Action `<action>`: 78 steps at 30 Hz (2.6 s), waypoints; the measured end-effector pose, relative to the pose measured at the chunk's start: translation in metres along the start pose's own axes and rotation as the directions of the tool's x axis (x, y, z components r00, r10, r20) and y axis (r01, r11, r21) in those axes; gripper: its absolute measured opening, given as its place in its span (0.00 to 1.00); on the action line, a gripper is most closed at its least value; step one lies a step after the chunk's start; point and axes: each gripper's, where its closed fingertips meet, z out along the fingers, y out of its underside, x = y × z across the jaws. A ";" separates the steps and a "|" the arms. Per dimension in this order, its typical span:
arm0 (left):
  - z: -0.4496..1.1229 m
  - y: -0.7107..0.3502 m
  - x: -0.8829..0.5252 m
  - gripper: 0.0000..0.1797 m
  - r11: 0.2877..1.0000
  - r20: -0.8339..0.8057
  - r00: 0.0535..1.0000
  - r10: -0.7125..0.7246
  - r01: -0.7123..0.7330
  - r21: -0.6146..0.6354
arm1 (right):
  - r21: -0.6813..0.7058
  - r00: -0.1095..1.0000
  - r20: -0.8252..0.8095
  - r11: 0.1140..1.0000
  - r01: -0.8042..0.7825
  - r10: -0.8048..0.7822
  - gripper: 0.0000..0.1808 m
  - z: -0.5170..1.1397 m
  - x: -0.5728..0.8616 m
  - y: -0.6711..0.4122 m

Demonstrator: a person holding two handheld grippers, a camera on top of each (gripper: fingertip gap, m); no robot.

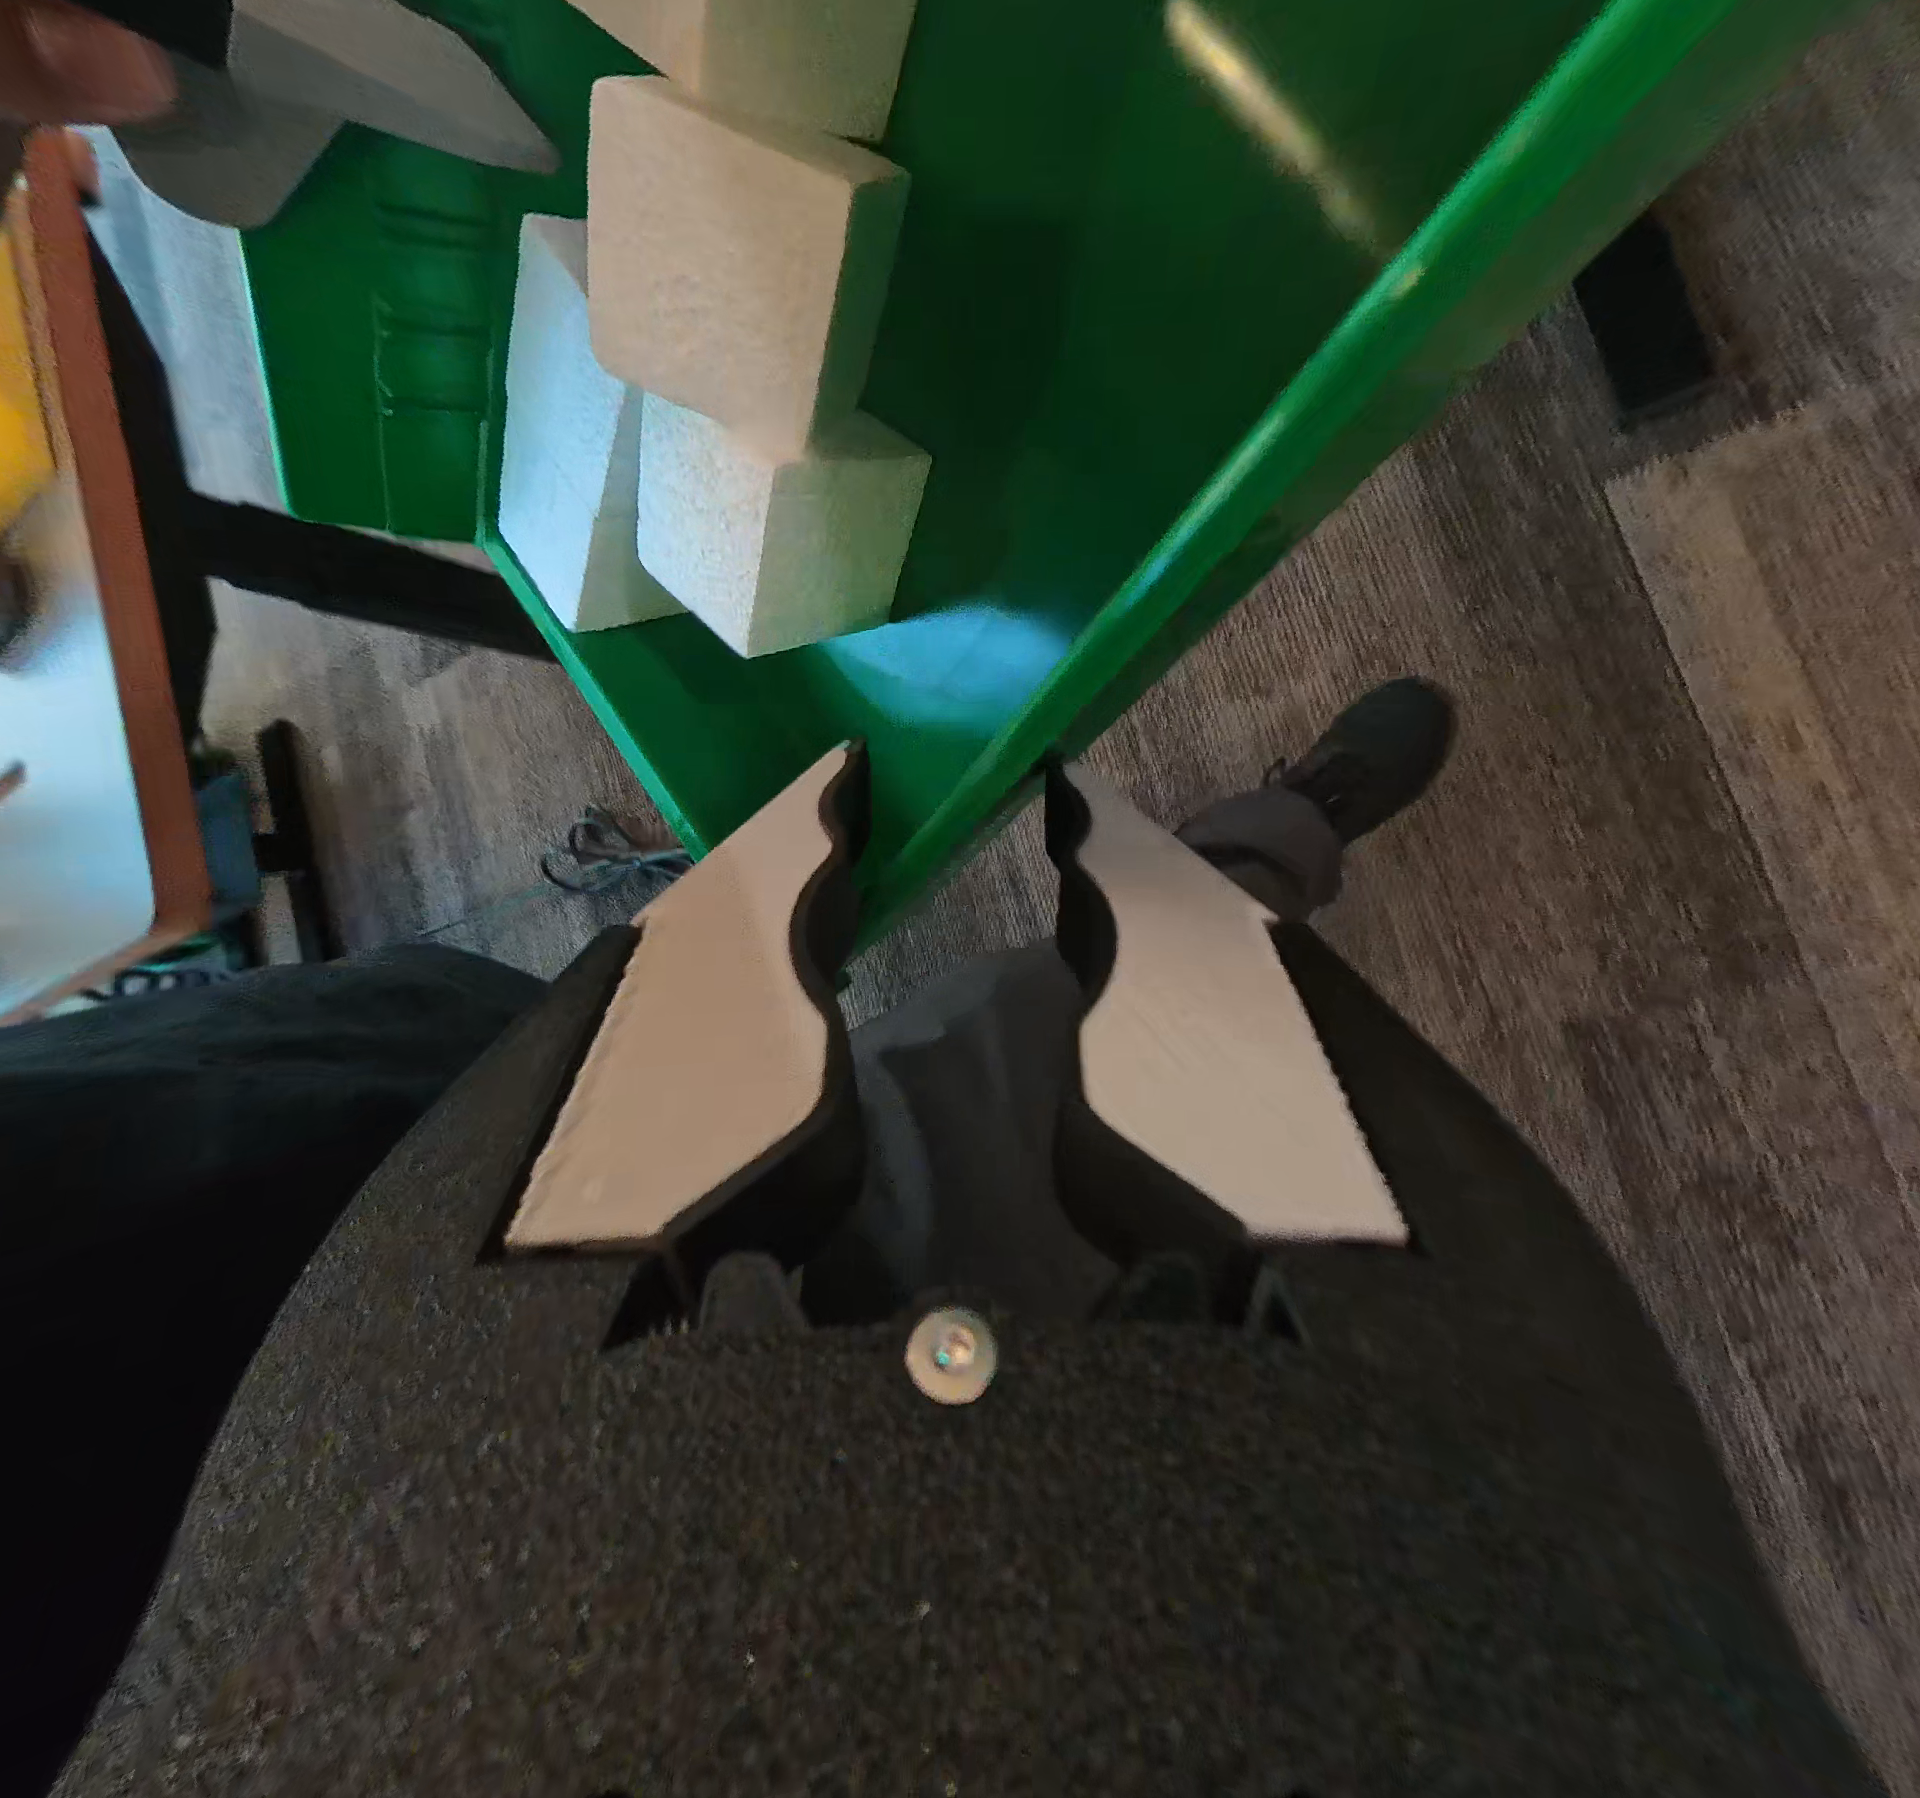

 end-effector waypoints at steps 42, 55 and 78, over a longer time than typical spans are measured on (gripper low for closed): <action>0.151 -0.282 -0.544 0.34 0.967 -0.415 0.889 -0.194 0.244 0.071 | 0.163 0.625 -0.625 0.861 -0.482 0.468 0.15 0.012 0.380 -0.409; 0.310 -0.233 -0.681 0.47 0.925 -0.343 0.936 0.083 -0.200 -0.324 | 0.075 0.673 -0.687 0.948 -0.310 0.274 0.13 0.033 0.340 -0.488; 0.085 -0.261 -0.504 0.02 0.871 -0.824 0.290 -0.487 0.234 -0.433 | 0.159 0.818 0.572 0.987 -0.037 -0.061 0.25 0.227 0.082 -0.612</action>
